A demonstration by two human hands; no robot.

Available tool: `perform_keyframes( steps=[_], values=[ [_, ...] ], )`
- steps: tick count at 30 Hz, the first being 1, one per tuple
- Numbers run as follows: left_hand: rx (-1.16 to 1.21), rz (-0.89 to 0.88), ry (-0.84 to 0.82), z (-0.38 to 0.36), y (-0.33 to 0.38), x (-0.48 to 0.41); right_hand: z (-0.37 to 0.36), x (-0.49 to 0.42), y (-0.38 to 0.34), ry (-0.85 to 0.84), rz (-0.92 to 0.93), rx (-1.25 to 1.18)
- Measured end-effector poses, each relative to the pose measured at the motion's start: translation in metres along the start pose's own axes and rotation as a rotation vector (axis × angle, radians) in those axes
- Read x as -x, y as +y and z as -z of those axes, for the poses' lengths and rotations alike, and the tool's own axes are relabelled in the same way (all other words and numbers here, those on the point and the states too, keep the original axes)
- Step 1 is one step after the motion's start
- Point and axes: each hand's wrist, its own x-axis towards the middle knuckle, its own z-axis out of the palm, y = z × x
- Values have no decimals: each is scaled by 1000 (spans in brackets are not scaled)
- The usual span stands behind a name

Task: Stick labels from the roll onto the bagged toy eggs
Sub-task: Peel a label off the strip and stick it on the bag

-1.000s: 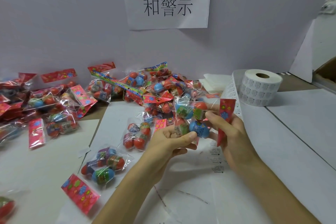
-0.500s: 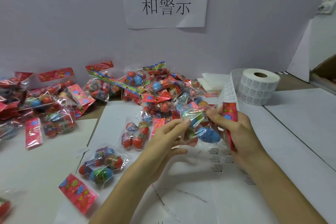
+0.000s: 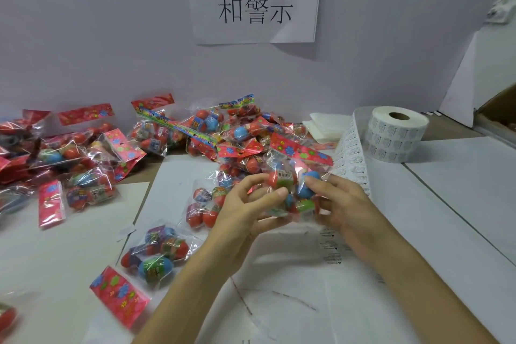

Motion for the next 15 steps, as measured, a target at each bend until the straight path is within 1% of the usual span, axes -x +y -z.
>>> perform_keyframes(
  steps=[2, 4, 5, 7, 12, 14, 15],
  values=[
    [-111, 24, -19, -1, 1, 1, 1, -1, 0, -1, 8, 24],
    [-236, 15, 3, 0, 0, 1, 3, -2, 0, -15, 8, 43],
    [-260, 12, 22, 0, -1, 1, 3, -2, 0, -20, 3, 43],
    [-271, 14, 53, 0, -1, 1, 3, -2, 0, -12, 1, 30],
    [-317, 9, 50, 0, -3, -1, 5, -3, 1, 58, 14, 14],
    [-280, -18, 69, -2, -5, 0, 4, -3, 3, 51, 19, 34],
    [-263, -56, 103, -3, -6, 1, 2, -3, 4, 58, 39, 58]
  ],
)
